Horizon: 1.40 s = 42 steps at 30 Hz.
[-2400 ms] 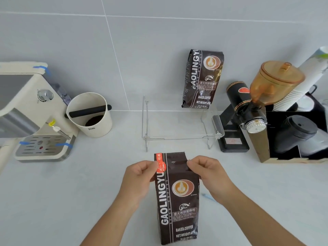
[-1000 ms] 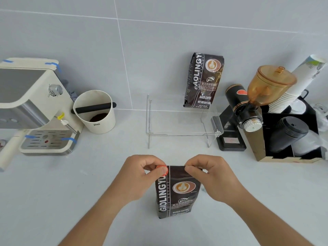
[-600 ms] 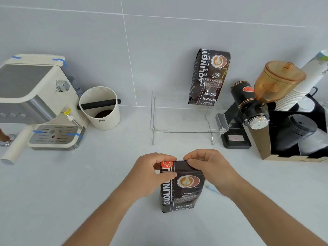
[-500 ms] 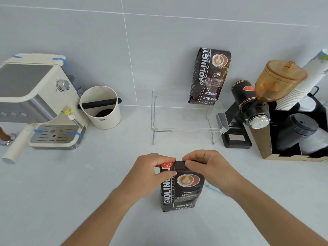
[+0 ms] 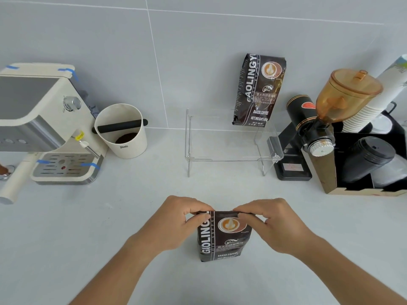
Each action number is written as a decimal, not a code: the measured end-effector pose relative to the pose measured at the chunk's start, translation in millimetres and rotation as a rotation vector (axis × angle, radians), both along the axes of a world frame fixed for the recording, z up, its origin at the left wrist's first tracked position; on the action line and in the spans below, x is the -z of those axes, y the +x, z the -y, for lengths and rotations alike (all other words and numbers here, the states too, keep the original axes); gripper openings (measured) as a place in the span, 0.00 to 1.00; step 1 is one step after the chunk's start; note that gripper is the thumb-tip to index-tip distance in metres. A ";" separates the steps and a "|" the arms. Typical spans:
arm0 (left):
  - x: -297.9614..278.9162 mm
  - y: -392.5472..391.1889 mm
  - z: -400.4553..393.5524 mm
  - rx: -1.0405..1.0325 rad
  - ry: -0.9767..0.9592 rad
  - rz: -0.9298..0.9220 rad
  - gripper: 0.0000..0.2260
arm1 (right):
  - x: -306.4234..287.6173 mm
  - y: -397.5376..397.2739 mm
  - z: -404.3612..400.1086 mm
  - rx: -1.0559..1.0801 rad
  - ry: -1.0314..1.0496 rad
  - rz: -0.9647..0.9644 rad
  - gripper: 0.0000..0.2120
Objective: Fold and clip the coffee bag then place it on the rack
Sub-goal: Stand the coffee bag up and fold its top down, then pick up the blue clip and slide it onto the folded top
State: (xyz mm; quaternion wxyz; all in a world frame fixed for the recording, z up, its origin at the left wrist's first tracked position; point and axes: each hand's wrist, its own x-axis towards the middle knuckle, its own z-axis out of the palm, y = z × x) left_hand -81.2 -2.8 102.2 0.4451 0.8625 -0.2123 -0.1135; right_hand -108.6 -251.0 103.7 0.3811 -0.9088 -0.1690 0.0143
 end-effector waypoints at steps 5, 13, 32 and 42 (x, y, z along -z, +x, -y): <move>1.4 -0.6 -4.3 -0.008 -0.006 0.013 0.06 | -2.2 0.1 -2.1 0.056 0.092 0.056 0.16; 6.2 1.2 5.5 -0.088 -0.070 -0.011 0.06 | 6.3 -1.7 26.6 0.161 0.202 -0.147 0.07; 21.8 -2.1 8.5 -0.267 -0.143 -0.083 0.12 | 126.1 -29.1 132.8 0.818 -0.427 -0.653 0.08; 27.6 -13.4 10.1 -0.360 -0.359 -0.251 0.07 | 125.6 -34.4 128.6 0.812 -0.334 -0.582 0.07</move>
